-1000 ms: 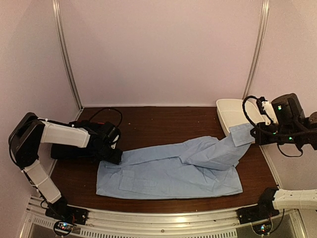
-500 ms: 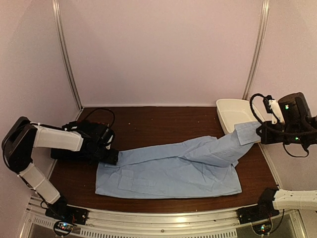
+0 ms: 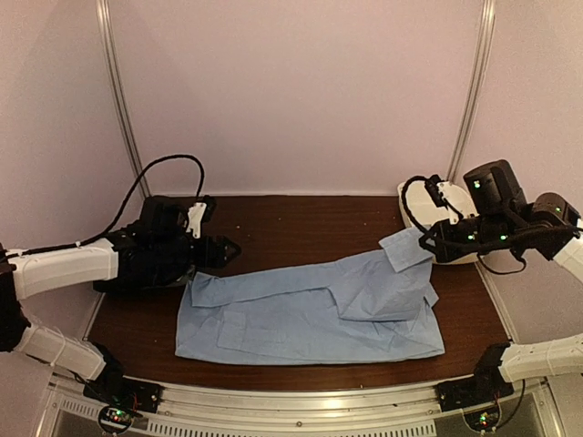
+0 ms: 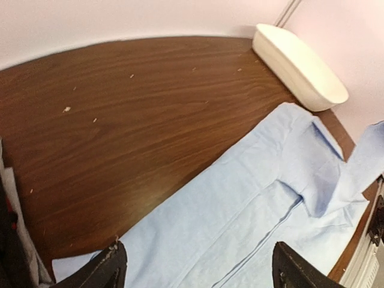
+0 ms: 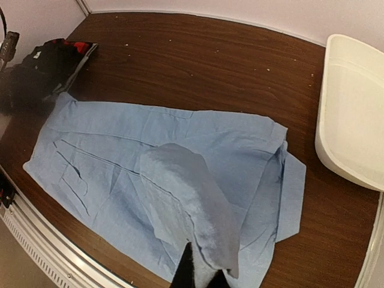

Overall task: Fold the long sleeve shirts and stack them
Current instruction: Pass from the right arm to the left

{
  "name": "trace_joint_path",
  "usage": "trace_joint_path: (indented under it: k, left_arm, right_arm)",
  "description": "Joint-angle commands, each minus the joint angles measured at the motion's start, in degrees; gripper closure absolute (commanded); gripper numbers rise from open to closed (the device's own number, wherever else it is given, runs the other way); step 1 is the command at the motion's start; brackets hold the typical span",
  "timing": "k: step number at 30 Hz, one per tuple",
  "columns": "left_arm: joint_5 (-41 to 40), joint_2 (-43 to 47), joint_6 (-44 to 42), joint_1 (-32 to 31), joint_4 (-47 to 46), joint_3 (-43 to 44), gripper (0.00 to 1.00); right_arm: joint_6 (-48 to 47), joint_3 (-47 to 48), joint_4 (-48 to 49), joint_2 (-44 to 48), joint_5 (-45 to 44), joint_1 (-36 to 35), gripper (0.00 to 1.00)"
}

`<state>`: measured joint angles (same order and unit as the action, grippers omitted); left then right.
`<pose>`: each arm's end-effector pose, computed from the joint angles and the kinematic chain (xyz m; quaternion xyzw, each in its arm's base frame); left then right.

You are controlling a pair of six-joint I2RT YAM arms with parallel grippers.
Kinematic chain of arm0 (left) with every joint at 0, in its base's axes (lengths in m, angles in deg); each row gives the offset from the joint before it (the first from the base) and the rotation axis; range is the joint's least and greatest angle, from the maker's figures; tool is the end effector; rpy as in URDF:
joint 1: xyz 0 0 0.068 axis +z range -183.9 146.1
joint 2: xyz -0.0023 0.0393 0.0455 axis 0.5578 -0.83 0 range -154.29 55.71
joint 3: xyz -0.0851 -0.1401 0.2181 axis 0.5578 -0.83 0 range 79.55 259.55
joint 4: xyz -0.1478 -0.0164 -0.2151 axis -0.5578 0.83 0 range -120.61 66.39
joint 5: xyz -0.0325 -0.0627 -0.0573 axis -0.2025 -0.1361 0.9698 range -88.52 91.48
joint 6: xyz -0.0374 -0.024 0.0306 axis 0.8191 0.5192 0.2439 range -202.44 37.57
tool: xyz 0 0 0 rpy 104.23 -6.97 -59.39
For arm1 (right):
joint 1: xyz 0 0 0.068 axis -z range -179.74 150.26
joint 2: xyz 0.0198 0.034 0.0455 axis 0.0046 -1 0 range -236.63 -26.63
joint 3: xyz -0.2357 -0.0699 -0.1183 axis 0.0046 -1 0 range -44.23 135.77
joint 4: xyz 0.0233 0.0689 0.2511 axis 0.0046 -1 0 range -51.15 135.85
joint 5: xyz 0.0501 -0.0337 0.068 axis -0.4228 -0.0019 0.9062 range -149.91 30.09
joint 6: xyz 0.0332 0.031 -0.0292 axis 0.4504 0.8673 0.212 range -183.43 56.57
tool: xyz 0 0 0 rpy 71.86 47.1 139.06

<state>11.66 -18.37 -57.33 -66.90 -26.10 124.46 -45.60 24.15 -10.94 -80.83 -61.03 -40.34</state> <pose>0.2327 -0.1586 0.2397 0.1022 0.8732 -0.2966 0.3729 0.1288 0.1094 0.3716 -0.1769 0.8984 0.1883 0.3551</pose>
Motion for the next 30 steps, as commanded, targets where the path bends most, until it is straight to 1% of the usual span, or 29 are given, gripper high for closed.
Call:
trace_joint_path:
  k: [1, 4, 7, 10, 14, 15, 22, 26, 30]
  left_arm:
    - [7.1, 2.0, -5.3, -3.1, -13.0, 1.5, 0.18]
    - [5.0, 1.9, -10.2, -7.8, -16.8, 2.3, 0.21]
    - [2.7, 1.2, -16.8, -13.4, -21.5, 2.7, 0.21]
    - [-0.8, -0.4, -24.7, -18.7, -22.7, 4.2, 0.21]
    - [-7.8, -2.8, -36.3, -25.5, -23.1, 6.0, 0.21]
    - [-9.1, -3.4, -37.7, -26.8, -23.7, 6.1, 0.2]
    - [-17.1, -7.7, -50.0, -33.5, -27.8, 7.1, 0.19]
    - [-19.6, -11.4, -54.4, -35.7, -29.4, 8.7, 0.18]
    - [-19.6, -15.2, -58.2, -37.6, -28.4, 11.4, 0.17]
  right_arm:
    - [-2.0, -1.5, 9.0, -3.4, 11.2, -0.1, 1.0]
    - [1.1, -2.8, 13.5, -4.3, 16.2, -0.1, 1.0]
    - [6.9, -6.1, 19.6, -4.0, 21.5, 0.0, 1.0]
    - [11.9, -9.2, 24.5, -4.0, 25.7, -0.1, 1.0]
    - [18.0, -12.3, 29.2, -4.1, 28.6, -0.1, 1.0]
    - [19.3, -13.0, 30.2, -4.2, 29.2, 0.0, 1.0]
    - [28.3, -18.7, 38.8, -4.9, 34.0, -0.1, 1.0]
    - [32.6, -22.0, 43.8, -5.0, 36.5, -0.1, 1.0]
    - [35.1, -23.9, 47.6, -4.6, 37.9, 0.0, 1.0]
